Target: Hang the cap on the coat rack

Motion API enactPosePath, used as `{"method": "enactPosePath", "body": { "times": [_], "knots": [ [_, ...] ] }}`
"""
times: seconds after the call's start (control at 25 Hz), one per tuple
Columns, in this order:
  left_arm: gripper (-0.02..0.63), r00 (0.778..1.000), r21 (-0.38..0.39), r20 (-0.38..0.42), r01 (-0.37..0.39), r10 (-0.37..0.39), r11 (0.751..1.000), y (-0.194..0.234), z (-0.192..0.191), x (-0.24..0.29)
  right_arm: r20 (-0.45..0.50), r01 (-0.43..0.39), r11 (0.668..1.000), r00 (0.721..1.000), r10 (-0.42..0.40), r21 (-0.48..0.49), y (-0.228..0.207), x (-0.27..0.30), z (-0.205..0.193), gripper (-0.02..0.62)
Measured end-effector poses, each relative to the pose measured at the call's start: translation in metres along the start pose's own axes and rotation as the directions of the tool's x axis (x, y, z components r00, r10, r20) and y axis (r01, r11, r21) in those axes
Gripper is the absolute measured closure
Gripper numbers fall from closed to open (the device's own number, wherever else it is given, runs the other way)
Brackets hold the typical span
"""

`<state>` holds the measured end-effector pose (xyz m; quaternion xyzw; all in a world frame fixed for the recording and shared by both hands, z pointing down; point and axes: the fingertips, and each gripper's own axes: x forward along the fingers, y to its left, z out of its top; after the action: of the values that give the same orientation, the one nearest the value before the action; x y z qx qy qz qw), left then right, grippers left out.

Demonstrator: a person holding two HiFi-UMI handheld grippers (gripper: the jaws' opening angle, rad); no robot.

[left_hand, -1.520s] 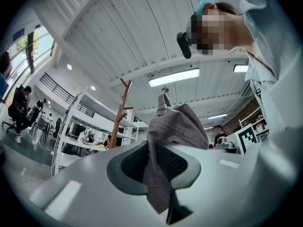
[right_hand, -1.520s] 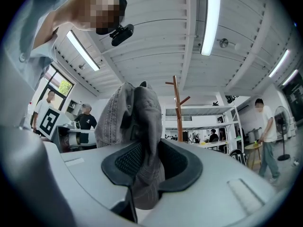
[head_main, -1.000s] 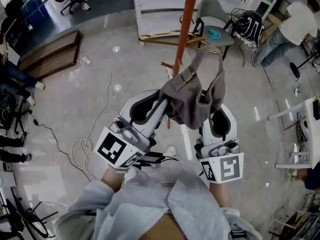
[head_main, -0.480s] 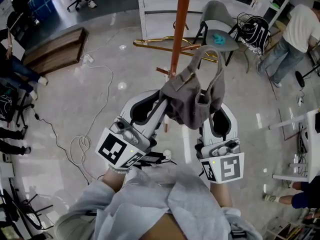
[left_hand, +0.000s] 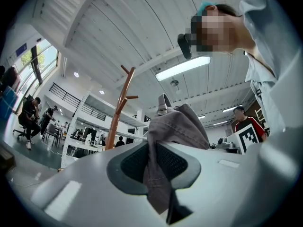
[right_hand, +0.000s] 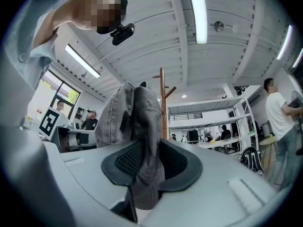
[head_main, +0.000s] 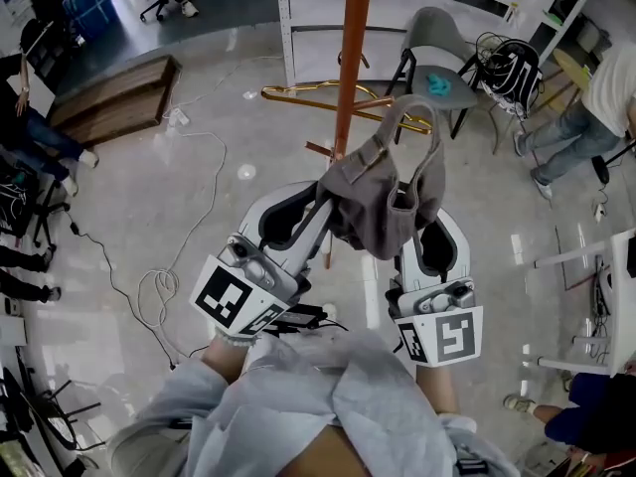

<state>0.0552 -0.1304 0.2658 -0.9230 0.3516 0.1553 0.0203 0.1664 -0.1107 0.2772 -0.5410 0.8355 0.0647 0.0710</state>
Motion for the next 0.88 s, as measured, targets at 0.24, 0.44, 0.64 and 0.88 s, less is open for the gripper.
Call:
{"method": "enactPosePath", "body": {
  "times": [0.24, 0.44, 0.64, 0.88],
  "knots": [
    [0.546, 1.0, 0.009, 0.004, -0.005, 0.005, 1.0, 0.003, -0.003, -0.001, 0.008, -0.007, 1.0, 1.0, 0.007, 0.003, 0.0, 0.002, -0.005, 0.491],
    [0.546, 1.0, 0.013, 0.006, -0.006, 0.006, 1.0, 0.007, -0.002, -0.001, 0.012, -0.007, 1.0, 1.0, 0.007, 0.003, 0.002, 0.006, -0.005, 0.491],
    [0.546, 1.0, 0.021, 0.012, -0.004, 0.004, 1.0, 0.012, -0.005, -0.001, 0.02, -0.008, 1.0, 1.0, 0.008, 0.001, 0.003, 0.01, -0.009, 0.491],
    [0.546, 1.0, 0.014, 0.025, -0.005, 0.005, 1.0, 0.024, 0.002, 0.002, 0.023, -0.003, 1.0, 1.0, 0.003, -0.004, 0.006, 0.022, -0.005, 0.491]
  ]
}}
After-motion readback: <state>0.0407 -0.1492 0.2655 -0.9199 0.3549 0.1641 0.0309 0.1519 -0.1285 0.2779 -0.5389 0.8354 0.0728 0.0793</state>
